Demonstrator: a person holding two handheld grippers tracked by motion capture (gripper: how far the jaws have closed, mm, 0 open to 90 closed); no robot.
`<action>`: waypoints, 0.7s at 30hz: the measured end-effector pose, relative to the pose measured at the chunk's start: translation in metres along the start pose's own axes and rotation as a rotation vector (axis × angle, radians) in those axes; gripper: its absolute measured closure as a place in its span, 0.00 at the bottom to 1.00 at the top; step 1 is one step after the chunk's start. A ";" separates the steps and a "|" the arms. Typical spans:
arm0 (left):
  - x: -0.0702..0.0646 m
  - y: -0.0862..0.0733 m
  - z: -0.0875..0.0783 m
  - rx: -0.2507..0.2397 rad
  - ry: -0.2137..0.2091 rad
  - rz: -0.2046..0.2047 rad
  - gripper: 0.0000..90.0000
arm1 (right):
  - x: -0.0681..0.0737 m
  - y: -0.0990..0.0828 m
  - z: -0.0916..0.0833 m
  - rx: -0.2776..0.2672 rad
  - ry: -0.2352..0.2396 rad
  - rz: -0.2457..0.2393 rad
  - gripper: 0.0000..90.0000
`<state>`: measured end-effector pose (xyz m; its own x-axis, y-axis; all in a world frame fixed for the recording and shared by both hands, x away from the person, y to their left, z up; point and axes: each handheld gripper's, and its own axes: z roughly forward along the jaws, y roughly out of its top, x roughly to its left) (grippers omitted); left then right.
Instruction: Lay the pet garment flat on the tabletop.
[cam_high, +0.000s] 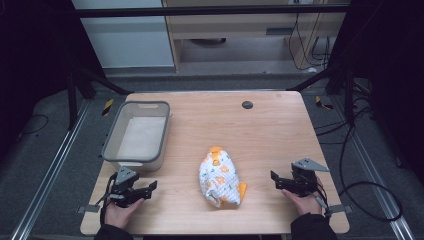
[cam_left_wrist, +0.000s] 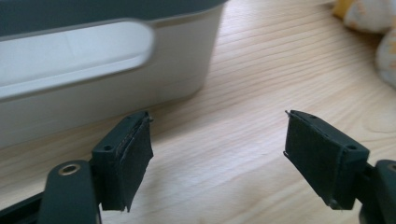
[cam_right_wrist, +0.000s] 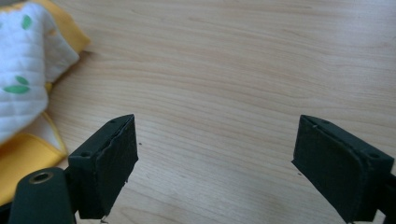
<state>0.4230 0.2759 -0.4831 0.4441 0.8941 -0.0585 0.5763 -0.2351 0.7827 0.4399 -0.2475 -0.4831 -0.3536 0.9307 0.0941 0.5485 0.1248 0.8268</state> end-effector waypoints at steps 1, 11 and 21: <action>0.000 0.000 0.000 0.000 0.000 0.000 0.25 | 0.000 0.000 0.000 0.000 0.000 0.000 0.15; -0.014 0.007 -0.007 -0.034 -0.052 -0.029 0.31 | 0.002 0.001 -0.010 -0.034 0.041 0.001 0.19; -0.026 0.020 -0.011 -0.078 -0.069 -0.007 0.31 | 0.008 0.014 -0.019 -0.069 0.060 -0.042 0.23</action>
<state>0.4152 0.2522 -0.4593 0.4879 0.8666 -0.1047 0.5258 -0.1960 0.8277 0.4307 -0.2447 -0.4604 -0.4213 0.9024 0.0901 0.4796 0.1374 0.8667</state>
